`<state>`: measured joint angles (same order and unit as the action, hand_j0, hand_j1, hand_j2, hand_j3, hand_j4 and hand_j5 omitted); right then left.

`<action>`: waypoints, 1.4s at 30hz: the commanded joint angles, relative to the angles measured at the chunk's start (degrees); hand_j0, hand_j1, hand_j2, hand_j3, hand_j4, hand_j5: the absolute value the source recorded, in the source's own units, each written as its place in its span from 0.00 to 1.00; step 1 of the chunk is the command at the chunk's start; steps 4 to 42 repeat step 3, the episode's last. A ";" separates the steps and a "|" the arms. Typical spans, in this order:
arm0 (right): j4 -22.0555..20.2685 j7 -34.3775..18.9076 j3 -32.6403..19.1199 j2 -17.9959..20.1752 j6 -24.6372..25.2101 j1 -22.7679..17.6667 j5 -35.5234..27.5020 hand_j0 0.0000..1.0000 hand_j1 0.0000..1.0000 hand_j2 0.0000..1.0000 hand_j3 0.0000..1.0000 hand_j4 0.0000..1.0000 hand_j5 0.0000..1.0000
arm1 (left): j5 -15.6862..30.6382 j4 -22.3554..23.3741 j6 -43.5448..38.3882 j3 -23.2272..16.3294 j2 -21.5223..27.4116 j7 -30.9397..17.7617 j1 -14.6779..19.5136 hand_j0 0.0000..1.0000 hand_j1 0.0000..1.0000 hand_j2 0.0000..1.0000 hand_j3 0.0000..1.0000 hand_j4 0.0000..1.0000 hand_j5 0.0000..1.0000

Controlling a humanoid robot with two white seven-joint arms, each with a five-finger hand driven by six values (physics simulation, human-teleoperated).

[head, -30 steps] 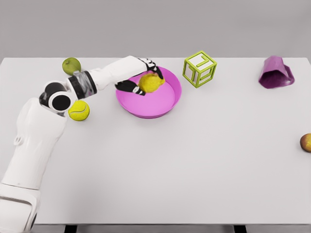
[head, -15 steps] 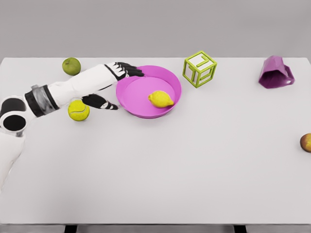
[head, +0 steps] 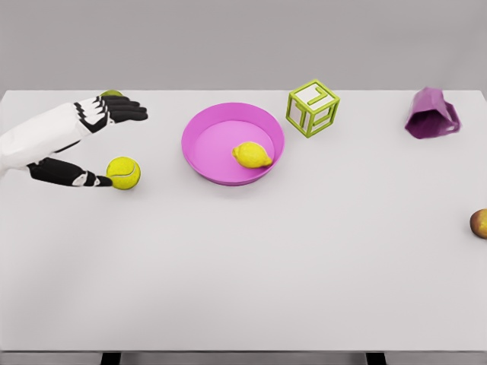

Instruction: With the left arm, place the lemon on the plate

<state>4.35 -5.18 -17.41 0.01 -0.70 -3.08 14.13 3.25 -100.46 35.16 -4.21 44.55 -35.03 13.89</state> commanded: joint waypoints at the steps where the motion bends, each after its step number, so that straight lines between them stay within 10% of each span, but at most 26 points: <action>1: 0.04 -0.01 0.01 -0.01 0.00 0.00 0.02 1.00 1.00 1.00 1.00 1.00 1.00 | 0.61 0.08 -0.16 0.17 0.28 0.03 0.00 1.00 1.00 1.00 1.00 1.00 1.00; 42: 0.04 -0.01 0.01 -0.01 0.00 -0.09 0.02 1.00 1.00 1.00 1.00 1.00 1.00 | 0.61 0.17 -0.16 0.25 0.28 0.03 0.00 1.00 1.00 1.00 1.00 1.00 1.00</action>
